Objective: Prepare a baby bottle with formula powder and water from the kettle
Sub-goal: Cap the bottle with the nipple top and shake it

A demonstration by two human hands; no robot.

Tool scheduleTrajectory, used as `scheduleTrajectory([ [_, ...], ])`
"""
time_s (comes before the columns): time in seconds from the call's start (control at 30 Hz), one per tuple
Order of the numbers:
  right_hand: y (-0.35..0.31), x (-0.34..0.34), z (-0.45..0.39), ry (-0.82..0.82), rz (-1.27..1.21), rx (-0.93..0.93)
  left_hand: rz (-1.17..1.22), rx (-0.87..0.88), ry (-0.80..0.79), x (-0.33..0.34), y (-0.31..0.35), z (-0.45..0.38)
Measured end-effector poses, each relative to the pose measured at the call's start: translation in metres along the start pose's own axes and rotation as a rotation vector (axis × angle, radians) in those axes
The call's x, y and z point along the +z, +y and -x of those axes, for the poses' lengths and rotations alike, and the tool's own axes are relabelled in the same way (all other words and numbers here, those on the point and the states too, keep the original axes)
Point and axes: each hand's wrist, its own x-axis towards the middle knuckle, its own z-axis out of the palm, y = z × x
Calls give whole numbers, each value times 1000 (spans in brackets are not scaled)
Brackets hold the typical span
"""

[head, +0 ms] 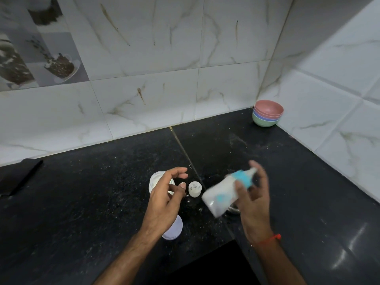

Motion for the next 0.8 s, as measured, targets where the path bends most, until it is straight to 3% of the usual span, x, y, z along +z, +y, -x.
scheduleTrajectory([
  [0.07, -3, -1, 6, -46, -6, 15, -9, 1, 2, 0, 0, -1],
  [0.17, -6, -6, -10, 293, -271, -7, -2, -2, 15, 0, -1, -3],
  [0.2, -5, -5, -10, 296, -263, -1, 2, -5, 11, 0, -1, -2],
  [0.3, -2, 2, 5, -69, 1, 71, -4, -1, -11, 3, -2, -1],
  [0.33, -4, 2, 9, -124, 15, 57, -8, 2, -13, 4, -2, -1],
  [0.37, -4, -1, 5, -84, -27, 29, -8, 3, -10, 4, -2, -2],
  [0.47, -9, -3, -13, 255, -279, 22, 4, 3, 1, 5, -1, -3],
  [0.5, -7, -2, -15, 268, -265, 38, 4, 4, -2, 5, -2, -3],
  [0.63, -6, 4, 4, -22, -39, 88, -10, 13, -17, 6, -3, -1],
  [0.73, -10, 1, -10, 206, -263, 73, 0, -2, 6, 3, -5, -3],
  [0.8, -7, 4, -13, 194, -266, 105, 8, -5, 9, 3, -5, -3],
])
